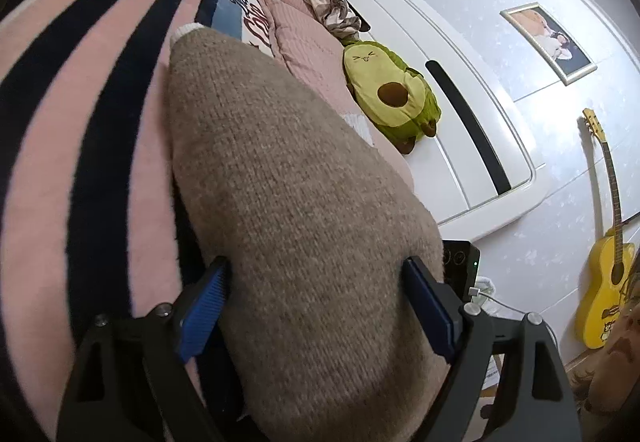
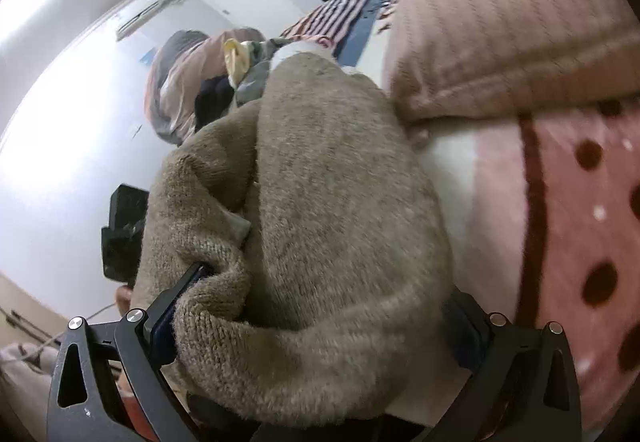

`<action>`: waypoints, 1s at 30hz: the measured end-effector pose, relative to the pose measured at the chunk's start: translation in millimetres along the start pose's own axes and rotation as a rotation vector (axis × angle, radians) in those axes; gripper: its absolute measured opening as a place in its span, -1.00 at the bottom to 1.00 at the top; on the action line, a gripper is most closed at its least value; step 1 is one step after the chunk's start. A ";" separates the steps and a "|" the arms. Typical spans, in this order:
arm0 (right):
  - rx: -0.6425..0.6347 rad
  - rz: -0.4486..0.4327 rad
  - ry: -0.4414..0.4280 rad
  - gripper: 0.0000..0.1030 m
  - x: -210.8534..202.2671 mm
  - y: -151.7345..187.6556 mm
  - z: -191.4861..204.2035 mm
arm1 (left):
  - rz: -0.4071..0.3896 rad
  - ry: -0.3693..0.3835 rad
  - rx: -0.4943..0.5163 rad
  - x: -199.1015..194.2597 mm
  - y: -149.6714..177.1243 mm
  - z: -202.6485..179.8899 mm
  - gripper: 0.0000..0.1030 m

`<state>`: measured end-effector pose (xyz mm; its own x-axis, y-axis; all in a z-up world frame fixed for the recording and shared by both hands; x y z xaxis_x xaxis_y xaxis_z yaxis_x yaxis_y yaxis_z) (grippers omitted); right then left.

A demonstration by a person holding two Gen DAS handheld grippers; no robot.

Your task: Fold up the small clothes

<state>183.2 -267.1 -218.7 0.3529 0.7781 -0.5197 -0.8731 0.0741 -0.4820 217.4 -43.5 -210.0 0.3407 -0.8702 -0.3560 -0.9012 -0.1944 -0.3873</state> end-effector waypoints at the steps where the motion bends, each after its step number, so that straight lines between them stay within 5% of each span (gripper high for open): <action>1: -0.010 0.004 -0.002 0.97 2.3 -1.2 1.0 | 0.001 -0.001 0.003 2.3 -0.3 -1.0 0.62; 5: -0.051 0.013 -0.059 0.37 9.5 -2.6 12.8 | -0.011 -0.021 0.026 2.9 -1.5 -6.0 0.49; 13: -0.106 -0.036 -0.105 -0.10 1.8 -3.4 37.7 | -0.032 -0.031 0.101 -11.5 -3.0 -23.9 0.33; 25: -0.233 -0.035 -0.188 -0.18 8.5 -5.7 102.6 | -0.146 -0.078 0.179 -80.7 -6.4 -40.0 0.33; 30: -0.248 -0.002 -0.238 -0.18 27.1 0.2 126.1 | -0.179 -0.152 0.195 -113.0 -4.3 -33.9 0.33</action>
<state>150.2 -167.4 -143.9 0.2411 0.9038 -0.3536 -0.7538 -0.0551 -0.6548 173.7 40.3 -139.2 0.5387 -0.7493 -0.3852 -0.7602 -0.2352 -0.6056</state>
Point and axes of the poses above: each gripper's, at about its wrist camera, not at the fingertips, and x roughly the way its jaws point, z to its left, y to its underside, the point moved 7 cm from there along x, roughly the way its jaws point, and after that the axes turned 1 degree about -y, right-handed, at the moved point
